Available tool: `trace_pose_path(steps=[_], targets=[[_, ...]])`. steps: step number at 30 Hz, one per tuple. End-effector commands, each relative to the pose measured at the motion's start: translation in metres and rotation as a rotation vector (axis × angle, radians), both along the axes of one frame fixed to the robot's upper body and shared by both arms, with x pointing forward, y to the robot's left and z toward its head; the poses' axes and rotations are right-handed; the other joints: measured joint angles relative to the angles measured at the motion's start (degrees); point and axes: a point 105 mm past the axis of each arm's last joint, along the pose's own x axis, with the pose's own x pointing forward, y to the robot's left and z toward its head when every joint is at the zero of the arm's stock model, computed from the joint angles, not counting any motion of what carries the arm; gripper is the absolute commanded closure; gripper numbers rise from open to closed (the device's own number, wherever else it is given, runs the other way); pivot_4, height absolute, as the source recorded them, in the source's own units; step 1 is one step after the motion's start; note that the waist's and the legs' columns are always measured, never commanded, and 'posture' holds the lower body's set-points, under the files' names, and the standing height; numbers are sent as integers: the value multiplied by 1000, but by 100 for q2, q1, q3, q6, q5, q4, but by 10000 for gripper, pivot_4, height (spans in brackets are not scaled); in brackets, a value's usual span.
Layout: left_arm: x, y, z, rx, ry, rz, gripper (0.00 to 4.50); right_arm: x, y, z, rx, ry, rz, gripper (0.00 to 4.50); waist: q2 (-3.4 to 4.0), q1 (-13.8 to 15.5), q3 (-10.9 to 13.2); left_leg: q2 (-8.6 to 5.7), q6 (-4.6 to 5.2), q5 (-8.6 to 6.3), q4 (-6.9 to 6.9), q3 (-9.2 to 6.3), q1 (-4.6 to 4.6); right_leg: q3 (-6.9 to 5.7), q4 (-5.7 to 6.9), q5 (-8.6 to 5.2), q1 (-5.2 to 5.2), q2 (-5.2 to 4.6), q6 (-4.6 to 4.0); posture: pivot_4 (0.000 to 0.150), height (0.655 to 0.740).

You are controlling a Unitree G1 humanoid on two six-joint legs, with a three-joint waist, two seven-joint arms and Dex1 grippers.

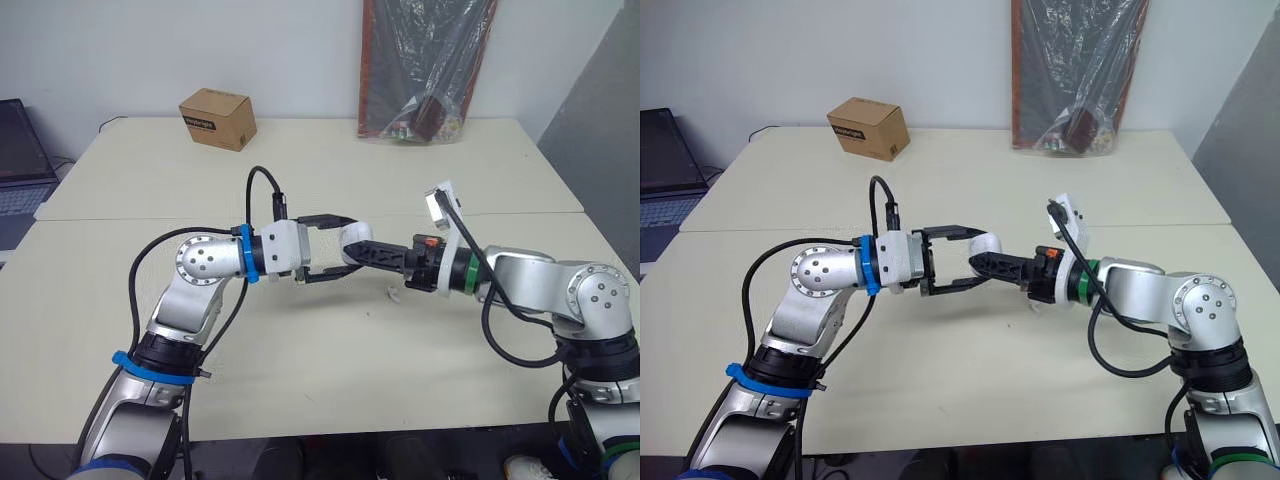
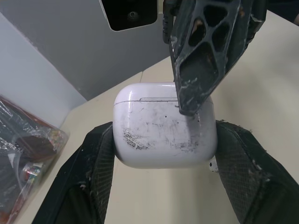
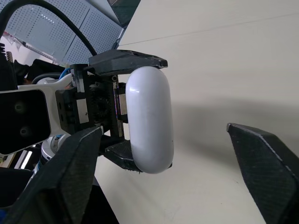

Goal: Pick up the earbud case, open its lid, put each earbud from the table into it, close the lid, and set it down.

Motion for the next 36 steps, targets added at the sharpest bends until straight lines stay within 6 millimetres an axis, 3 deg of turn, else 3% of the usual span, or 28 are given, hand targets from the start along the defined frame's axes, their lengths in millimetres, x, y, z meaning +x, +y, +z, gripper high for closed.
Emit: trace_pose_path(steps=[1,13,16,19,23,36], targets=[[-7,-6,10,-18,-38,-38,17296,-3,4,14,19,-54,28,7849,0,0,0,0,0,0,0,0,0,0,0,0,0,0,0,1500,7400],[-9,-10,11,-30,-35,-47,17296,-1,7,14,22,-56,40,7849,0,2,0,1,0,0,0,0,0,-1,0,0,0,0,0,1500,7400],[-9,-9,11,-28,-36,-47,17296,0,7,15,22,-56,39,13716,0,2,0,1,0,0,0,-1,0,0,0,0,0,1,0,1500,7400],[-8,-9,10,-25,-38,-46,17296,0,7,15,24,-55,40,25211,0,2,0,1,0,0,0,-1,0,-1,-1,0,0,1,0,1500,7400],[-8,-9,10,-23,-41,-44,17296,-1,7,14,25,-51,43,37222,0,3,0,1,0,0,0,-1,0,0,0,0,0,1,0,1500,7400],[-6,-9,14,-39,-50,-33,17296,-3,10,14,33,-48,60,37092,0,3,0,1,0,0,0,-1,0,0,0,0,-1,1,0,1500,7400]])
